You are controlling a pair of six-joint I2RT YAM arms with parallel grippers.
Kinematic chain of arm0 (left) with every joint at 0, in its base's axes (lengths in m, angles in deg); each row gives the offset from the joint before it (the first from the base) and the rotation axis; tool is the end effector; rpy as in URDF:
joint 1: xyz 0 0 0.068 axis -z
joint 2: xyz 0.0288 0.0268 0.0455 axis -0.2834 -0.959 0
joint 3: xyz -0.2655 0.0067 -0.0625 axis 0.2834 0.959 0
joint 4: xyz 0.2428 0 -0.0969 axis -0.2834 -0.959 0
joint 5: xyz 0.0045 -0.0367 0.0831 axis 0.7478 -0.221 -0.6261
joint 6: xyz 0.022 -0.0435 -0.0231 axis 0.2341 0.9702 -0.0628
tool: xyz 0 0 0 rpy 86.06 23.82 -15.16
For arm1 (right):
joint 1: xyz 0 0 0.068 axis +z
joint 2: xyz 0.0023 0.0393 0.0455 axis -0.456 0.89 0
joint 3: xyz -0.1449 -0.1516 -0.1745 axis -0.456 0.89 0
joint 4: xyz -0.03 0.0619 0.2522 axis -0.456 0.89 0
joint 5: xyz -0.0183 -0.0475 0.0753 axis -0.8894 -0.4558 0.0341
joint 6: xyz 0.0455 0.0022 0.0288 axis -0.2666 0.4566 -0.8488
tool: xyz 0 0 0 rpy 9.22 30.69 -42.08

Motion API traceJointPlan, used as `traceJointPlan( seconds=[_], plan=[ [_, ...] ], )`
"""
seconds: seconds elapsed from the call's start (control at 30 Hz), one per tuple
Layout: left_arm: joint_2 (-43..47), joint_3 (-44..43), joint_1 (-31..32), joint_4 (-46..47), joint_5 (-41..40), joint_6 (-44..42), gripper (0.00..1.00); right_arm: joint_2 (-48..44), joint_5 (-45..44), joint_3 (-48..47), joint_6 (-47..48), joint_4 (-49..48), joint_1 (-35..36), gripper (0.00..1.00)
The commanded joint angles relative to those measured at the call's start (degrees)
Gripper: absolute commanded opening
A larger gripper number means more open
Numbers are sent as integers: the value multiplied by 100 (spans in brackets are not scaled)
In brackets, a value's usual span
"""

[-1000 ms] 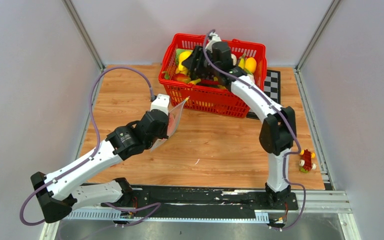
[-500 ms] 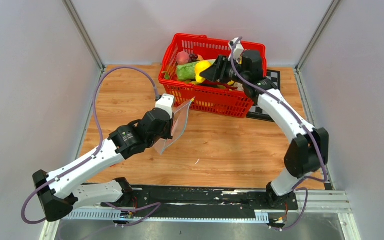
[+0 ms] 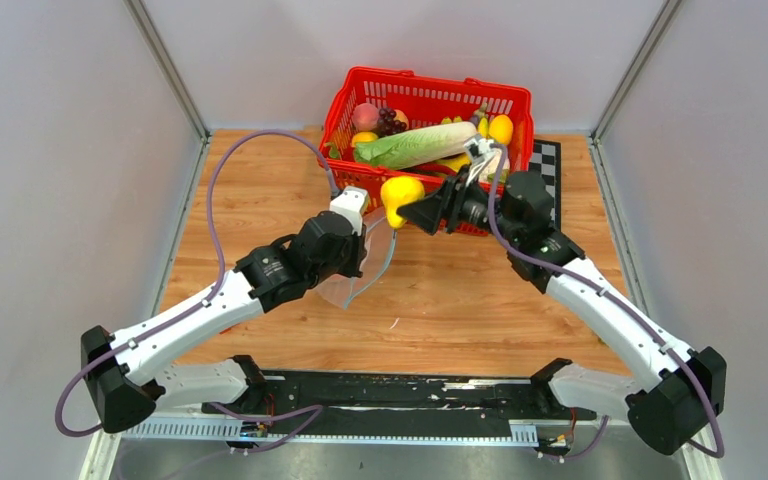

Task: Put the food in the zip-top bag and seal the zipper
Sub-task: Place the fake fruit in the zipper food storage bag.

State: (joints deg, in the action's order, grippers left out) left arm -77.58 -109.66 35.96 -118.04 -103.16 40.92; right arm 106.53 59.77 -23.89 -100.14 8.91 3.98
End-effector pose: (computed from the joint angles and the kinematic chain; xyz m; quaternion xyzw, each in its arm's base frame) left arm 0.1557 -0.1846 0.3307 0.1307 0.8684 -0.1834 0.4418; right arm 0.2180 0.1509 0.3774 -0.1785 0.7037 0.4848 0.4878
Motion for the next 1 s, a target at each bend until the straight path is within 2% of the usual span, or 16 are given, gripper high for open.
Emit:
traceJointPlan(
  seconds=[0.0,0.1,0.3,0.73,0.87,0.97],
  plan=[
    [-46,-49,-16,331,179,152,0,-138,-108,88,540,156,553,12],
    [-8,-39,-13,325,160,121,0,-134,-228,221,681,610,760,13],
    [40,-58,-13,265,-2,58,0,92,-169,383,701,673,1029,12],
    [263,92,-13,457,94,125,0,523,-1826,279,939,1479,1188,12],
    [246,82,-13,467,173,95,0,577,-2119,84,1033,1700,1262,16],
    [232,95,-13,491,236,94,0,598,-2236,-79,1048,1835,1342,23]
  ],
)
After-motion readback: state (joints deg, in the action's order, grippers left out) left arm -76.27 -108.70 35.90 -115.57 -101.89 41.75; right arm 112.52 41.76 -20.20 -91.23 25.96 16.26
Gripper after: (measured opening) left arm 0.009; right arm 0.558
